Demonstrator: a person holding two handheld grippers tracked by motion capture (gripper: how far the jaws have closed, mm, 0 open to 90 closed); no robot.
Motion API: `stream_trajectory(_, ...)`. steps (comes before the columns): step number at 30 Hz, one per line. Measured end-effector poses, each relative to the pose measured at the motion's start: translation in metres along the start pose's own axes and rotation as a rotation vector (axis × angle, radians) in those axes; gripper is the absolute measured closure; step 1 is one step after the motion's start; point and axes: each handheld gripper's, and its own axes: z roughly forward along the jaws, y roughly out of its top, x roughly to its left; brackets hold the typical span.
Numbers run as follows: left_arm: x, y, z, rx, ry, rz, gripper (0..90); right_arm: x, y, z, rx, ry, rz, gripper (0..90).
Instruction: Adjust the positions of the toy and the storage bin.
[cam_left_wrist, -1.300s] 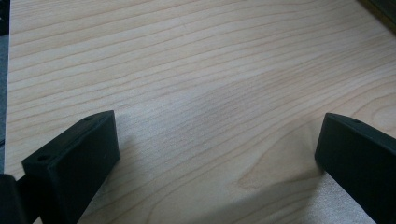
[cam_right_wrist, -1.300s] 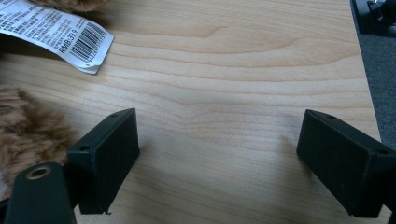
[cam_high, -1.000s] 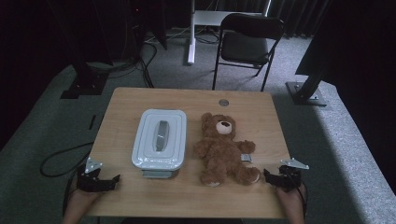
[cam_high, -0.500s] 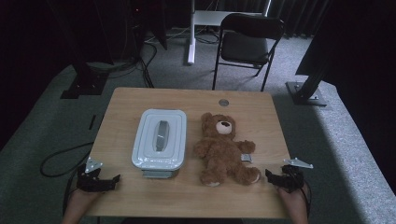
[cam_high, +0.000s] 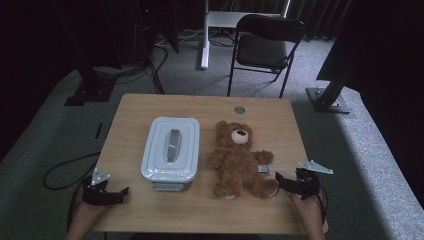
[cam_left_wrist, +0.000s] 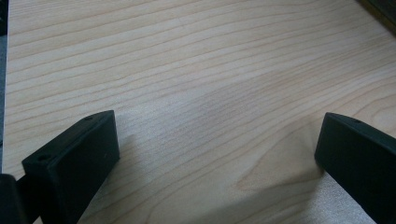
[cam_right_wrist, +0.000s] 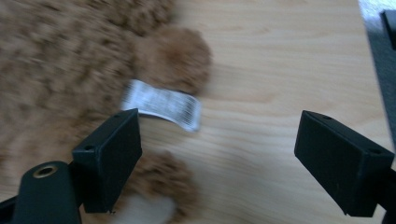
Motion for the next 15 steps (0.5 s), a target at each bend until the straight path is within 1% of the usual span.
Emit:
stream_trajectory(2, 0.000, 0.000, 0.000, 0.000, 0.000, 0.000, 0.5, 0.008, 0.005, -0.001, -0.011, 0.028, -0.004, 14.2)
stream_trajectory(3, 0.000, 0.000, 0.000, 0.000, 0.000, 0.000, 0.5, 0.008, 0.005, -0.001, -0.011, 0.028, -0.004, 14.2)
stream_trajectory(4, 0.000, 0.000, 0.000, 0.000, 0.000, 0.000, 0.5, 0.011, 0.006, -0.002, -0.017, 0.033, -0.006, 14.2)
stream_trajectory(6, 0.000, 0.000, 0.000, 0.000, 0.000, 0.000, 0.5, 0.025, 0.014, -0.005, -0.032, 0.066, -0.030, 14.2)
stream_trajectory(7, 0.000, 0.000, 0.000, 0.000, 0.000, 0.000, 0.5, 0.025, 0.014, -0.005, -0.032, 0.066, -0.030, 14.2)
stream_trajectory(8, 0.000, 0.000, 0.000, 0.000, 0.000, 0.000, 0.5, 0.028, 0.016, -0.005, -0.034, 0.078, -0.034, 14.2)
stream_trajectory(9, 0.000, 0.000, 0.000, 0.000, 0.000, 0.000, 0.5, 0.039, 0.020, -0.005, -0.038, 0.101, -0.054, 14.2)
stream_trajectory(12, 0.000, 0.000, 0.000, 0.000, 0.000, 0.000, 0.5, 0.052, 0.024, -0.003, -0.041, 0.133, -0.075, 14.2)
stream_trajectory(13, 0.000, 0.000, 0.000, 0.000, 0.000, 0.000, 0.5, 0.052, 0.024, -0.003, -0.041, 0.133, -0.075, 14.2)
stream_trajectory(14, 0.000, 0.000, 0.000, 0.000, 0.000, 0.000, 0.5, 0.061, 0.027, 0.000, -0.041, 0.157, -0.095, 14.2)
stream_trajectory(15, 0.000, 0.000, 0.000, 0.000, 0.000, 0.000, 0.5, 0.064, 0.028, 0.001, -0.038, 0.163, -0.101, 14.2)
